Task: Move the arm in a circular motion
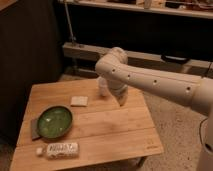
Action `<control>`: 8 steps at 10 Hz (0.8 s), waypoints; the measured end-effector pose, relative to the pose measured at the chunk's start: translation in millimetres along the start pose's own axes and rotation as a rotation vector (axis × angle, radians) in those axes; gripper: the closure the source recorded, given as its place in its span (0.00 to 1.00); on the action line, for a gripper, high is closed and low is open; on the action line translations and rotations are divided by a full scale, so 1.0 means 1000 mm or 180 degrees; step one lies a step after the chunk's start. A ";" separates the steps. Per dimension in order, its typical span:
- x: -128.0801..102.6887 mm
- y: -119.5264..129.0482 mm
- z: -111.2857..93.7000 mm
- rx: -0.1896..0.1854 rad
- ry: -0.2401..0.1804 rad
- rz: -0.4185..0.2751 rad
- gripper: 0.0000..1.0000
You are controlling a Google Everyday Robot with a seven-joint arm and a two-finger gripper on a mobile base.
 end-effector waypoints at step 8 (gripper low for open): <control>-0.010 0.174 0.027 -0.0014 -0.0855 0.0767 1.00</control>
